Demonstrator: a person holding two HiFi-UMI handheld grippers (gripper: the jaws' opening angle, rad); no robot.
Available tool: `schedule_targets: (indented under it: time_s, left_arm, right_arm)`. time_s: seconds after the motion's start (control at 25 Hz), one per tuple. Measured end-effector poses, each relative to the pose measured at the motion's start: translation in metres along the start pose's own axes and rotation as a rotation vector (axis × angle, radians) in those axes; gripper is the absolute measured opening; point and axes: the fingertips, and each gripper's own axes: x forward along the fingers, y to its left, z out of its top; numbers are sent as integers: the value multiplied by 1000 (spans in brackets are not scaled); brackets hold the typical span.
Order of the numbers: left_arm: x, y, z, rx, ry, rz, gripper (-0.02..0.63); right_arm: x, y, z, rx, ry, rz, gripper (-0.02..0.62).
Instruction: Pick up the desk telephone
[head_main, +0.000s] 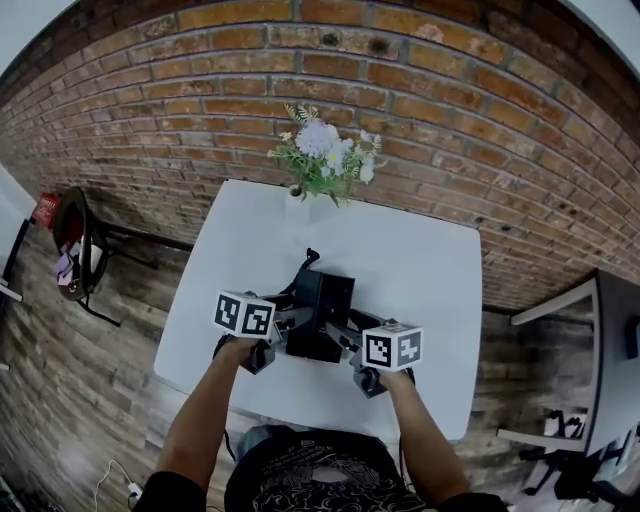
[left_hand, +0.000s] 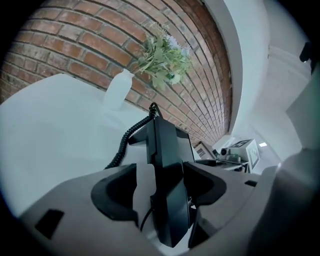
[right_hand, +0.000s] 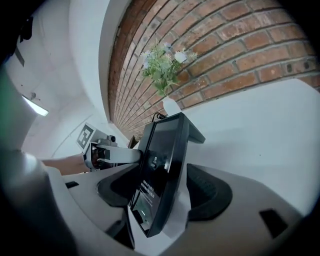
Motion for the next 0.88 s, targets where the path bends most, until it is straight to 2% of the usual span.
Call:
schedule_targets:
  time_s: [0.2,0.52,0.72,0.88]
  left_arm:
    - [7,-3,-1,-2,40,-59,276]
    - [14,-8,-4,20,112,-104,262]
    - [15,-11,-4,21,110,-131,225]
    - [15,-11,-3,-33,82,-131,206]
  right_arm:
    - [8,-1,-5,57,9,27,270]
    - [20,0,-12,103,12,5,268]
    - [20,-2,-11,143,-40,8,265]
    - [20,-3,-9,155,-55,-1,261]
